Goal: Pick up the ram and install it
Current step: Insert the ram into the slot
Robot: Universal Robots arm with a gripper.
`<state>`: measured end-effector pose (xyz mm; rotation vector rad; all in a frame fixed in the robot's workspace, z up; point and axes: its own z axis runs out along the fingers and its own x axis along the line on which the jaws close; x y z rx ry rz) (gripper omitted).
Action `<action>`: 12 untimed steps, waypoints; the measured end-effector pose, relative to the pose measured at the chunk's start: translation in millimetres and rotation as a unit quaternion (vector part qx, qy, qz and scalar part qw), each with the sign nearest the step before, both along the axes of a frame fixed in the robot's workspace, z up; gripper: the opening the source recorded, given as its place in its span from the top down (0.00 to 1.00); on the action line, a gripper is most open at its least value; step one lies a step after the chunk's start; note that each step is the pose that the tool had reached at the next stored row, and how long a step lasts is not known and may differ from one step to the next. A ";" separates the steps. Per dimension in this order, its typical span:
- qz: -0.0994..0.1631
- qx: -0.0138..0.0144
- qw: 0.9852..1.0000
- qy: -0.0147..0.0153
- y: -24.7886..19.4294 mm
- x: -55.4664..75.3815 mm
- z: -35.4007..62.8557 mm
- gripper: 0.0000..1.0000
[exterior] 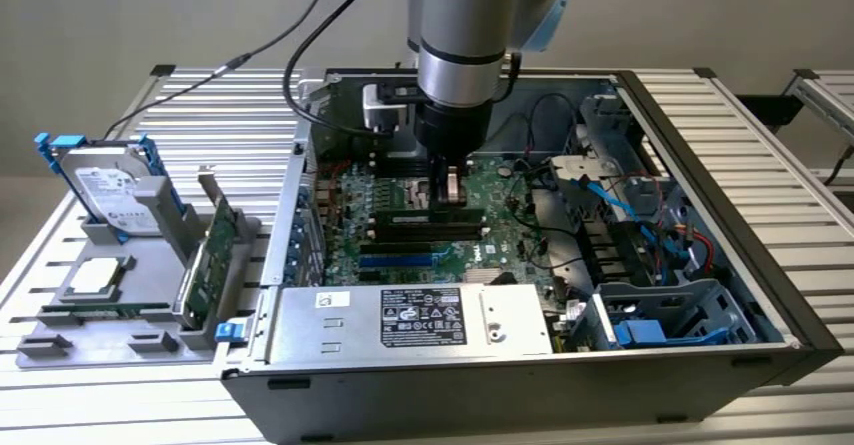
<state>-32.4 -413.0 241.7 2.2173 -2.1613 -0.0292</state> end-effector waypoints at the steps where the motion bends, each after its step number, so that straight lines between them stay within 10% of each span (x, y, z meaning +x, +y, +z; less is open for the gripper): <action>1: 0.000 0.000 1.000 0.001 0.0 0.0 -1.5 0.86; 12: 0.001 0.000 1.000 0.002 1.5 0.1 -6.2 0.86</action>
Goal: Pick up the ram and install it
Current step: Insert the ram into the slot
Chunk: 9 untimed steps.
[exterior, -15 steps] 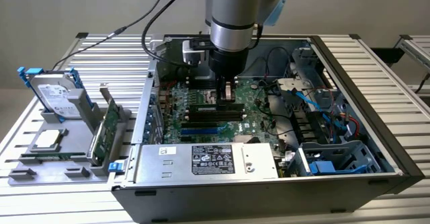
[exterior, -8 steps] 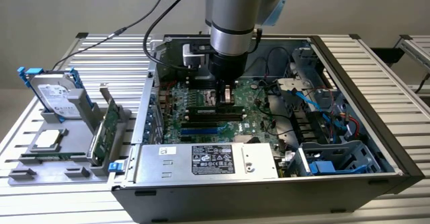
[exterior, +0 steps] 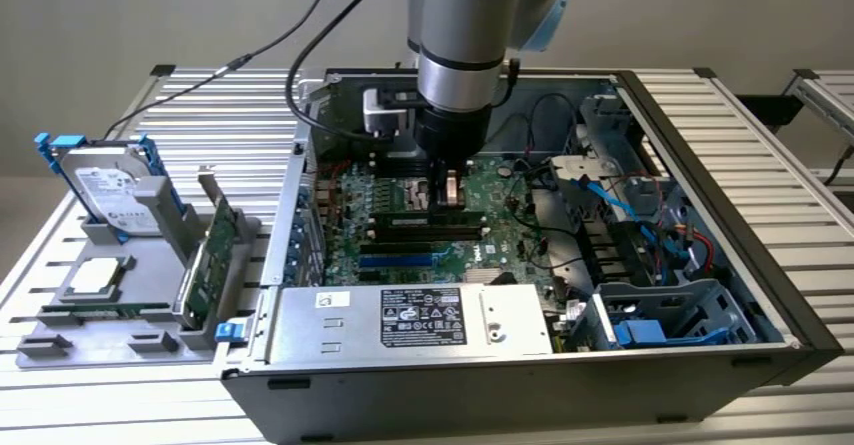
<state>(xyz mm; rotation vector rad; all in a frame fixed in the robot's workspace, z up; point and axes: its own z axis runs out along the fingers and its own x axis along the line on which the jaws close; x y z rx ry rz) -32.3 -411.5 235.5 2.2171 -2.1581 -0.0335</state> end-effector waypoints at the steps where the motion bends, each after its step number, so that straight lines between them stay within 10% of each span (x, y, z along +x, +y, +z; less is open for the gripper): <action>1: 0.000 0.000 1.000 0.000 0.3 0.0 -0.8 0.86; 9: 0.005 0.000 1.000 0.000 1.5 0.7 -3.6 0.86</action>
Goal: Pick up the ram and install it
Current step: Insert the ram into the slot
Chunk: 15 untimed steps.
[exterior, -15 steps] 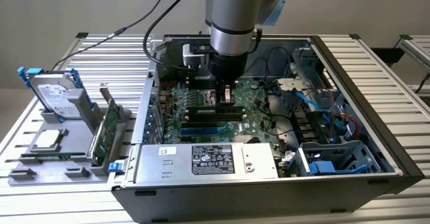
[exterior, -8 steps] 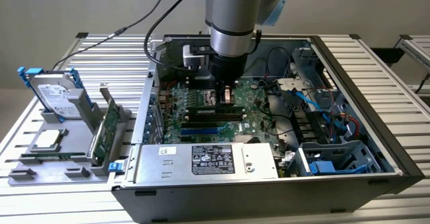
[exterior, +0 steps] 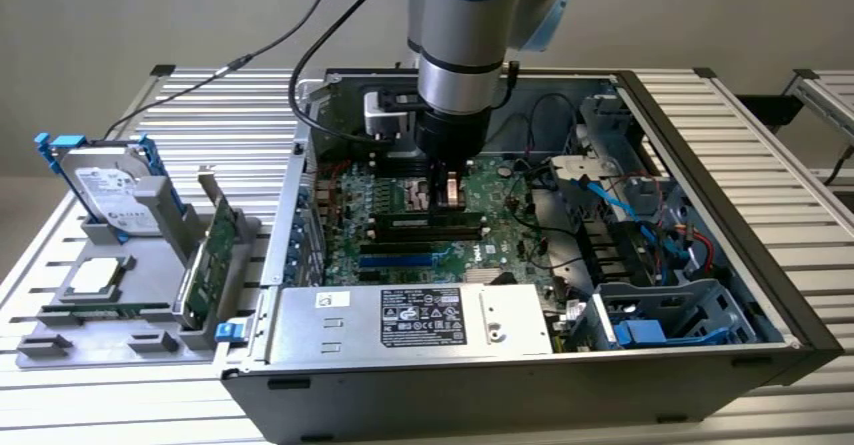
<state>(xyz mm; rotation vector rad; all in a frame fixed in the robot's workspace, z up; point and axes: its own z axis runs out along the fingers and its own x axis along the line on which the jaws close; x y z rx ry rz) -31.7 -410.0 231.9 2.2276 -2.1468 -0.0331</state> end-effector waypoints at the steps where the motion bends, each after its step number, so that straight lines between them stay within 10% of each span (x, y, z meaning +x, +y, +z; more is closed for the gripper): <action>1: 0.001 0.000 1.000 0.000 0.0 0.3 -0.2 0.86; 15: 0.003 0.000 1.000 0.001 0.4 0.9 -4.0 0.86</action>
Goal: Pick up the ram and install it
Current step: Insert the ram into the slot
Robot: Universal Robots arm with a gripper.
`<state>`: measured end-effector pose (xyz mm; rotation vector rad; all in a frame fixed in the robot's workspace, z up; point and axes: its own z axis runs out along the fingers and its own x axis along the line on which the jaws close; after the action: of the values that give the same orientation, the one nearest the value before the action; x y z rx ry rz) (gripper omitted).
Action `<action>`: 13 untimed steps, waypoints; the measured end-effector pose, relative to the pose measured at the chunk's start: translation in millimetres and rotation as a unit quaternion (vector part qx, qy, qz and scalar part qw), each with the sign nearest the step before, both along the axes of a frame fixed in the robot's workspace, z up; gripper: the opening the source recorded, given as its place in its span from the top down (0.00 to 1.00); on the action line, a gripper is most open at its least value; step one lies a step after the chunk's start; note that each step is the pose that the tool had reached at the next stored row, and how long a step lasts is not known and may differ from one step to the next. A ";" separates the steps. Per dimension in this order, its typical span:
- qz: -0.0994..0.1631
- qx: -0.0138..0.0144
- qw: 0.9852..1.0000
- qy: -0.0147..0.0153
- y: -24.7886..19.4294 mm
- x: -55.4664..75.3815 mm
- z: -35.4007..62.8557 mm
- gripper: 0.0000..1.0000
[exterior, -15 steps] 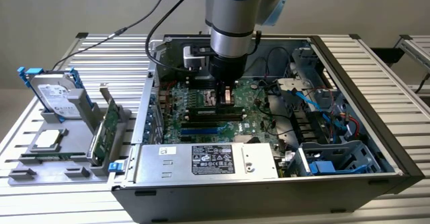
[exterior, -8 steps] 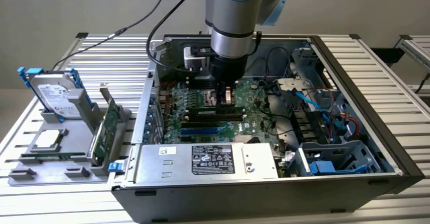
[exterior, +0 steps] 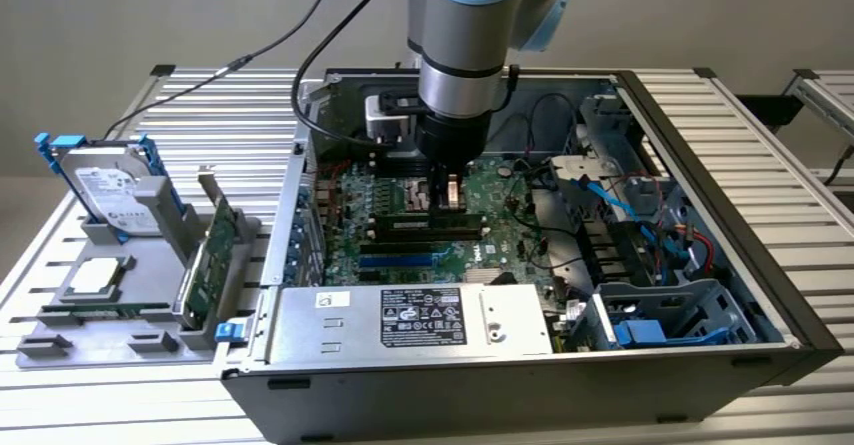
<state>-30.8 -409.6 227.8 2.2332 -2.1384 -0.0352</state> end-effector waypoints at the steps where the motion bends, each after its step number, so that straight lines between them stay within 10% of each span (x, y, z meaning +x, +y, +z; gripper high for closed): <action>1: 0.000 0.000 1.000 0.000 0.0 0.0 0.0 0.86; 13: -0.004 0.000 1.000 0.000 0.1 -0.4 -0.2 0.86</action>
<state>-31.2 -409.6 227.6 2.2252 -2.1473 -0.0356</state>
